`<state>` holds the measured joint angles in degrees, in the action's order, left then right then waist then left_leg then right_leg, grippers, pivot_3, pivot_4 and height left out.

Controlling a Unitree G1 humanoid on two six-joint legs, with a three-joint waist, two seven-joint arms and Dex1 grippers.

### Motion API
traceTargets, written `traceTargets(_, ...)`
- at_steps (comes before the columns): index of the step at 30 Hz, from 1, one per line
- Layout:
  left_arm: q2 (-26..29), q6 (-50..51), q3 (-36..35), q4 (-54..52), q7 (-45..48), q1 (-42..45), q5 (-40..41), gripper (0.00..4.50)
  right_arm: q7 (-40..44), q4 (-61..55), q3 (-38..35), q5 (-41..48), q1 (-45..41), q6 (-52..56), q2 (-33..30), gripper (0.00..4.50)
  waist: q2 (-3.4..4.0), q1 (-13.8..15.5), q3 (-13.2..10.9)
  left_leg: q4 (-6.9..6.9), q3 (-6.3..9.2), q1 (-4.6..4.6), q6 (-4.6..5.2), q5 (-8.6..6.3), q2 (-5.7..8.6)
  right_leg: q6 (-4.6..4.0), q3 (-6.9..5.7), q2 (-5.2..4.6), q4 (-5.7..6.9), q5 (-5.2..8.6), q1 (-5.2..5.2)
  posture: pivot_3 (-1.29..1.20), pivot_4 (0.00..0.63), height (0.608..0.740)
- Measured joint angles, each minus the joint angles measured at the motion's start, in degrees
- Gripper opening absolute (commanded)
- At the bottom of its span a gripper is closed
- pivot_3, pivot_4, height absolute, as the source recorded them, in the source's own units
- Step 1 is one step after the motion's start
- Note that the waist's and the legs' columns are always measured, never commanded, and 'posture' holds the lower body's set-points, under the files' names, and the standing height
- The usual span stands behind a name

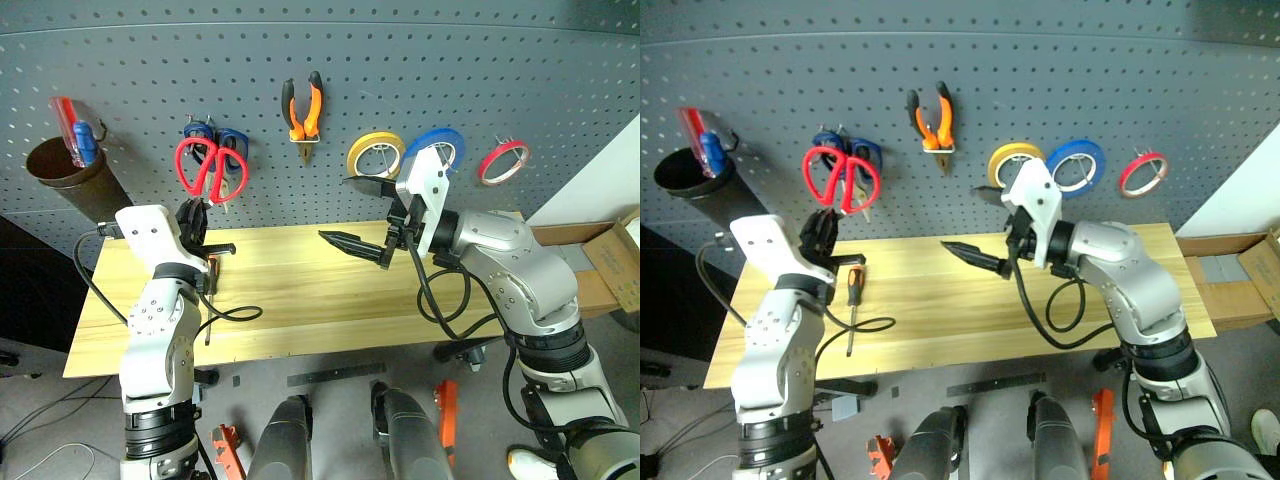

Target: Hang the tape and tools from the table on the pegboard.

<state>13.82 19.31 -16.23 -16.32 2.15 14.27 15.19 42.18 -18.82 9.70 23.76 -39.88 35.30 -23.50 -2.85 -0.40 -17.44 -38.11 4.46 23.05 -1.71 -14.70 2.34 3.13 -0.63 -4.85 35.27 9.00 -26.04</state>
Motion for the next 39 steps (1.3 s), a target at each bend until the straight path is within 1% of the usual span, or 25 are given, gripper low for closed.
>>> traceTargets(3,-0.71,0.17,0.21,0.16,0.35,-0.04,0.70,2.24,0.00,-0.04,0.07,-0.04,0.18,-0.02,-0.02,4.50,0.00,-0.07,0.00,0.00,0.00,0.00,0.00,0.00,0.00,0.00,-0.01,0.00,0.04,0.00,-0.01,-0.03,0.254,0.740)
traceTargets(6,-0.56,0.71,0.63,-0.22,0.84,-1.09,0.58,3.30,-0.03,-0.40,0.18,-0.04,0.60,-0.02,-0.04,4.50,0.00,-0.13,0.00,0.00,-0.01,-0.02,0.00,0.00,0.00,0.00,0.01,0.00,0.08,0.00,-0.01,-0.03,0.255,0.740)
traceTargets(8,0.03,3.29,1.12,-1.13,0.82,-3.48,0.10,3.99,-0.46,-1.24,0.54,-0.04,1.06,0.54,-0.10,4.50,0.01,-0.35,0.01,0.01,-0.03,-0.04,0.01,0.00,-0.01,0.00,0.04,0.00,0.13,0.00,-0.02,-0.03,0.259,0.740)
traceTargets(9,0.42,4.98,1.18,-1.07,0.79,-4.47,0.02,4.24,-0.85,-1.43,0.72,-0.03,1.30,1.33,-0.11,4.50,0.01,-0.50,0.01,0.00,-0.03,-0.06,0.01,-0.01,-0.01,0.00,0.05,0.00,0.17,0.00,-0.02,-0.03,0.260,0.740)
traceTargets(13,3.20,14.29,-0.25,1.94,-0.16,-6.21,0.03,4.24,-4.54,-2.42,2.92,-0.22,4.31,8.60,0.08,4.50,0.00,-1.08,0.02,-0.01,0.00,-0.13,0.01,0.00,-0.01,-0.01,0.02,0.02,0.43,0.02,-0.04,-0.03,0.272,0.740)
traceTargets(18,8.11,22.07,-4.34,10.37,-0.59,-4.28,-0.20,4.24,-12.69,-2.74,6.05,-1.10,6.88,18.33,5.66,4.50,0.02,-1.39,0.00,-0.06,0.04,-0.21,-0.06,0.04,-0.02,-0.08,0.02,0.10,0.71,0.08,-0.09,-0.03,0.292,0.740)
traceTargets(20,10.15,23.88,-4.43,13.22,-0.44,-2.94,-0.72,4.24,-14.82,-3.00,7.42,-1.37,6.90,20.39,7.60,4.50,0.04,-1.43,0.00,-0.06,0.06,-0.23,-0.10,0.07,-0.02,-0.09,0.02,0.15,0.72,0.09,-0.08,-0.02,0.306,0.740)
traceTargets(22,11.03,24.97,-4.38,15.42,-0.30,-1.57,-1.15,4.24,-16.10,-3.02,8.89,-2.29,6.85,21.20,9.21,4.50,0.05,-1.44,-0.01,-0.06,0.07,-0.25,-0.11,0.07,-0.03,-0.09,0.03,0.16,0.72,0.10,-0.08,-0.02,0.312,0.740)
traceTargets(26,12.34,25.44,-4.02,24.95,1.26,3.93,-1.44,4.24,-18.59,0.63,12.04,-5.25,4.16,20.89,12.26,4.50,0.08,-1.42,-0.04,-0.06,0.08,-0.25,-0.14,0.09,-0.02,-0.09,0.00,0.18,0.73,0.10,-0.10,-0.03,0.320,0.740)
traceTargets(31,12.32,23.96,-1.53,34.78,3.92,9.80,-1.87,4.24,-19.26,4.76,13.31,-8.22,0.29,18.50,14.54,4.50,0.09,-1.45,-0.06,-0.01,0.10,-0.22,-0.16,0.07,-0.01,-0.09,0.01,0.16,0.70,0.09,-0.12,-0.05,0.329,0.740)
traceTargets(35,12.32,22.41,-0.09,40.92,5.21,12.68,-2.62,4.24,-19.63,6.74,13.44,-9.35,-1.65,17.38,15.90,4.50,0.12,-1.56,-0.08,0.05,0.11,-0.20,-0.19,0.05,-0.04,-0.11,-0.01,0.17,0.69,0.10,-0.20,-0.06,0.332,0.740)
traceTargets(38,12.34,20.69,0.32,44.30,5.75,14.35,-3.22,3.73,-19.68,7.04,13.42,-9.58,-2.23,16.86,17.44,4.50,0.12,-1.67,-0.09,0.06,0.13,-0.20,-0.21,0.02,-0.05,-0.12,0.00,0.17,0.67,0.11,-0.21,-0.06,0.330,0.740)
traceTargets(39,12.41,19.87,0.32,45.11,5.59,14.69,-3.57,3.43,-19.68,7.06,13.41,-9.62,-2.27,16.79,17.64,4.50,0.12,-1.71,-0.09,0.06,0.16,-0.20,-0.21,0.02,-0.05,-0.12,0.01,0.15,0.66,0.11,-0.21,-0.06,0.330,0.740)
